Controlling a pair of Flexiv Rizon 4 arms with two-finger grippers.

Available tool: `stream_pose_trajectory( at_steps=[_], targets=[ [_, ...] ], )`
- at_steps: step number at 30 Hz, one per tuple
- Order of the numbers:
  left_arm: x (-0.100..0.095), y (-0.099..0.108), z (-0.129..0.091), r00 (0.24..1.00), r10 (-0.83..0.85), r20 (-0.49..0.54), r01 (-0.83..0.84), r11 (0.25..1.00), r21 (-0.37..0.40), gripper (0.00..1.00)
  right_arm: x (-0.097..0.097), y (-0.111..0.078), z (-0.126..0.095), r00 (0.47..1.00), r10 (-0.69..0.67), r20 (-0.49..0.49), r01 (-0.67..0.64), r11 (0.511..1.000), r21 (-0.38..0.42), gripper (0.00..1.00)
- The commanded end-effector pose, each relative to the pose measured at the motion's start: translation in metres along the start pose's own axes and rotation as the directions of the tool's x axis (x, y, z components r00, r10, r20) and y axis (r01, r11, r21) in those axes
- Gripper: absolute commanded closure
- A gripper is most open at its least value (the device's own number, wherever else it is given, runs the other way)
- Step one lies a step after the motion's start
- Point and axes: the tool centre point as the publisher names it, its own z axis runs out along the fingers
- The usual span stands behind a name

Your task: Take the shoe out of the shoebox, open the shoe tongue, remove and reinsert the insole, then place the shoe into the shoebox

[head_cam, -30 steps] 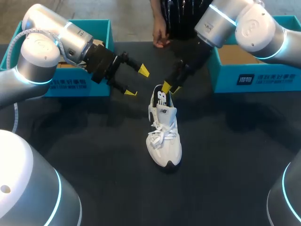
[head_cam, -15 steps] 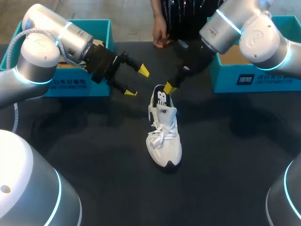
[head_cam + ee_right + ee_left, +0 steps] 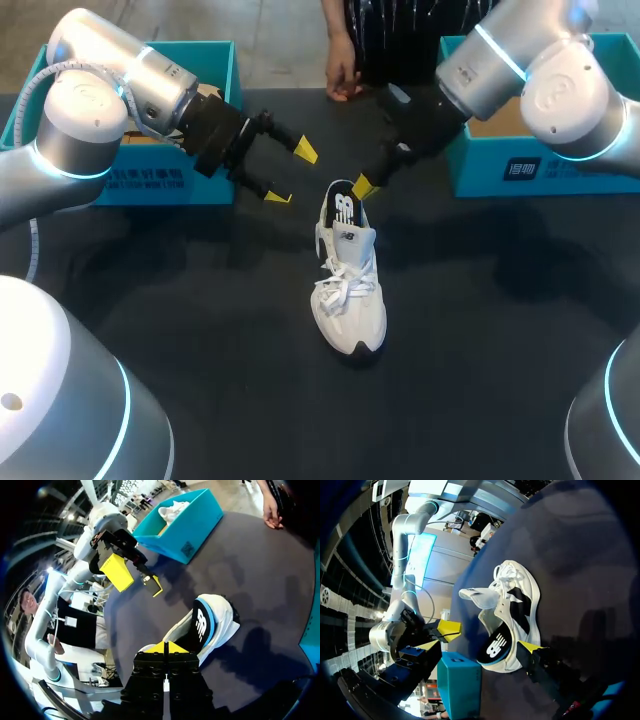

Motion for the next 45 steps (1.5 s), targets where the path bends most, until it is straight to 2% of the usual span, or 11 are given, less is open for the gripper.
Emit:
stream_pose_trajectory(
  at_steps=[1,11,14,21,27,35,38,45],
  targets=[
    [0.0,-0.001,0.0,1.0,0.001,-0.003,-0.001,1.0,-0.003,0.0,0.0,0.0,0.001,1.0,-0.001,0.0,0.001,1.0,-0.001,1.0],
    [0.0,-0.001,0.0,1.0,0.001,-0.003,-0.001,1.0,-0.003,0.0,0.0,0.0,0.001,1.0,-0.001,0.0,0.001,1.0,-0.001,1.0],
    [-0.008,0.001,-0.009,1.0,0.026,0.004,-0.026,0.999,0.036,0.0,0.0,0.0,0.001,1.0,-0.001,0.0,0.001,1.0,-0.001,1.0],
    [-0.016,-0.001,-0.025,0.995,0.079,-0.065,-0.074,0.994,0.079,0.0,0.0,0.0,0.001,1.0,-0.001,0.0,0.001,1.0,-0.001,1.0],
    [-0.014,-0.002,-0.039,0.989,0.104,-0.103,-0.094,0.991,0.095,0.0,0.009,-0.002,0.007,0.989,0.102,0.11,-0.102,0.995,-0.013,1.0],
    [-0.008,0.011,-0.057,0.988,0.106,-0.115,-0.103,0.994,0.031,0.0,0.016,-0.002,0.014,0.957,0.173,0.232,-0.168,0.985,-0.042,1.0],
    [-0.006,0.016,-0.062,0.983,0.104,-0.149,-0.103,0.995,0.01,0.0,0.017,-0.001,0.016,0.943,0.201,0.267,-0.194,0.98,-0.053,1.0],
    [-0.005,0.026,-0.075,0.977,0.098,-0.188,-0.101,0.995,-0.007,0.0,0.024,0.005,0.02,0.864,0.308,0.398,-0.302,0.95,-0.081,1.0]
  ],
)
